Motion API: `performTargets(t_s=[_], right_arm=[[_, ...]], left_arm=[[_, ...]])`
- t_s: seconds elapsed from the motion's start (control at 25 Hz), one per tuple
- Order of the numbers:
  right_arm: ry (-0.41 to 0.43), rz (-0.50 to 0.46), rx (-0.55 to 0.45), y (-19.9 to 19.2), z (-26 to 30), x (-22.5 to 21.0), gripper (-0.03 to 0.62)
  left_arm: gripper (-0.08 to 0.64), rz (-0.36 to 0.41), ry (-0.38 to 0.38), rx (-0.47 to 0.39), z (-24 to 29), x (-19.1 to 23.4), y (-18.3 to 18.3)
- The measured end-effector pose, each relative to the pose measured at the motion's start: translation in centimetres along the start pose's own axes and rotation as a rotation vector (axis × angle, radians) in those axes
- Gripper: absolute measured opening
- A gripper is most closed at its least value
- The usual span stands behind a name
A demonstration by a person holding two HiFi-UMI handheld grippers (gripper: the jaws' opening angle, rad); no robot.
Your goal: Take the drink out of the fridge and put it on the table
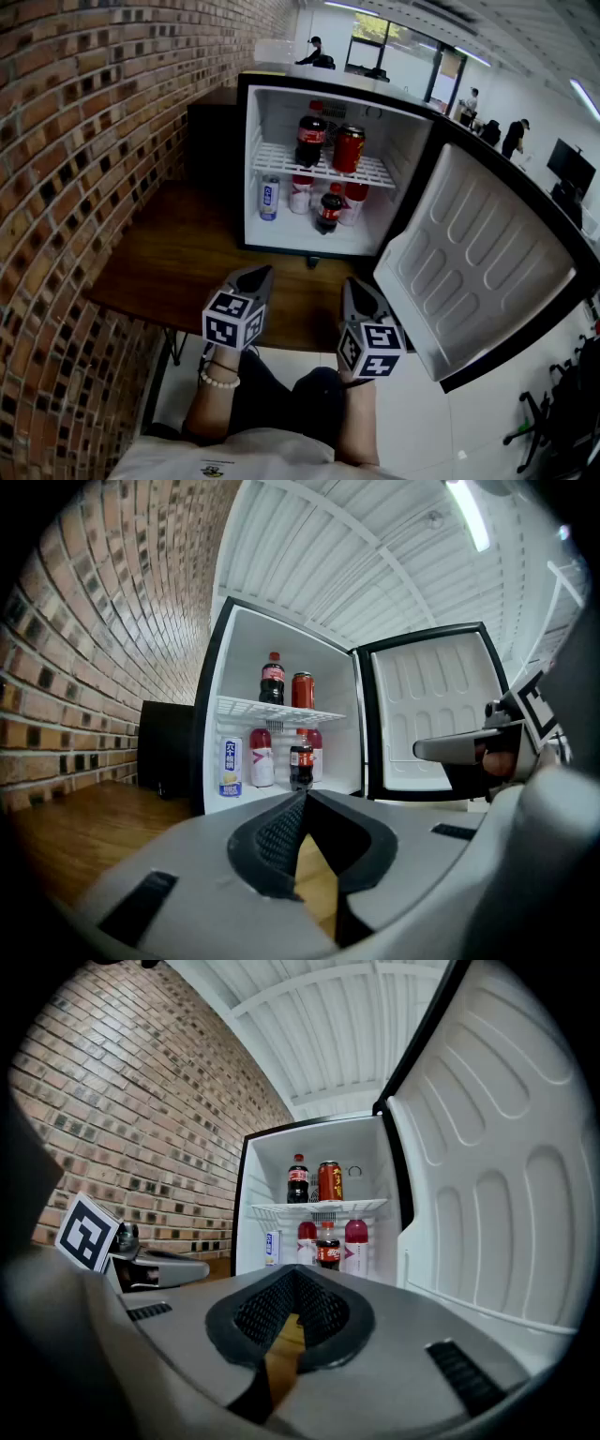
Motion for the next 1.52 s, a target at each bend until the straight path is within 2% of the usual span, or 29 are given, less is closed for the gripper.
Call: performTargets(t_s=[0.64,0.68,0.76,1.0,1.24,1.52], right_arm=[[0.000,-0.001,0.001,0.0,-0.1,-0.1,0.012],[0.000,0.000,0.001,-0.1,-0.1,-0.1,0.012],[0.000,0.003,0.000,-0.1,-0.1,-0.2,0.012],[-0.001,0.009,-0.003,0.0,0.0,-0.4,0.012],[-0.013,0.017,-0.006,0.2,-0.1,-1.0,0.012],[-0.026,0.026,-0.009,0.4,-0.3,-1.7,0.012]], left_arm=[[0.002,0.007,0.011,0.011,0.3,0.0,-0.1],[0.019,-0.001,0.010,0.015,0.4,0.1,-0.1],[0.138,-0.019,0.003,0.023,0.7,0.3,0.0],[0.293,-0.036,-0.002,-0.022,2.3,1.6,2.4],[0.345,-0.026,-0.034,-0.072,4.7,2.4,5.8],[0.367,-0.017,-0.093,-0.128,8.7,2.7,10.6]])
Point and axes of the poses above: the fingertips, and each gripper's own axes: z forward along the fingers, x to its left, y out of its top, the point moved 10 cm from there along -z, backward along the fingers, and after that the axes turned 12 degrees about -x, right-handed, at the moved point
